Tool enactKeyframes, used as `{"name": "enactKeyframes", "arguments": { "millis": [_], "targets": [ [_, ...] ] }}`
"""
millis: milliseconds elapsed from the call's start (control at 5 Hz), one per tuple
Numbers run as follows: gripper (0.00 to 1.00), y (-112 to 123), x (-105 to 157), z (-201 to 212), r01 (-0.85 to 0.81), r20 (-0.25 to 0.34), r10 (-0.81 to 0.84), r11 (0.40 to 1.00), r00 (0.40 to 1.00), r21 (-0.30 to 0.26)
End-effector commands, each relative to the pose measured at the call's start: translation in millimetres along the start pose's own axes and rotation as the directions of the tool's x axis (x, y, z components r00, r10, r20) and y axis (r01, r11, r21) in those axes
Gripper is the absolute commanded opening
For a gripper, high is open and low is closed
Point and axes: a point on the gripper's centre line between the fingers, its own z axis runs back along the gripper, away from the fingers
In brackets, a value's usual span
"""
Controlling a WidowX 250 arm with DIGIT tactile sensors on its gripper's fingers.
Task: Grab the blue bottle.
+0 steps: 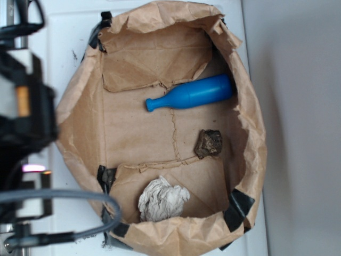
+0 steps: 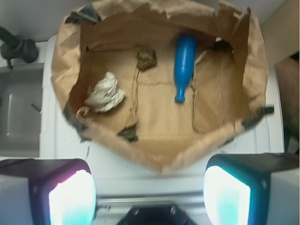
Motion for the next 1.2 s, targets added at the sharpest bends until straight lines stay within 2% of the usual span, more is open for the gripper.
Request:
{"name": "enactKeyframes", "arguments": {
  "millis": [0,800,1000],
  "targets": [
    [1.0,27,63,-56,-0.036,0.065,0.04,0.998,0.997,-0.06],
    [1.0,27,63,-56,-0.036,0.065,0.04,0.998,0.997,-0.06],
    [1.0,28,76,-94,-0.005,0.08,0.005,1.0,0.997,0.001]
  ]
}}
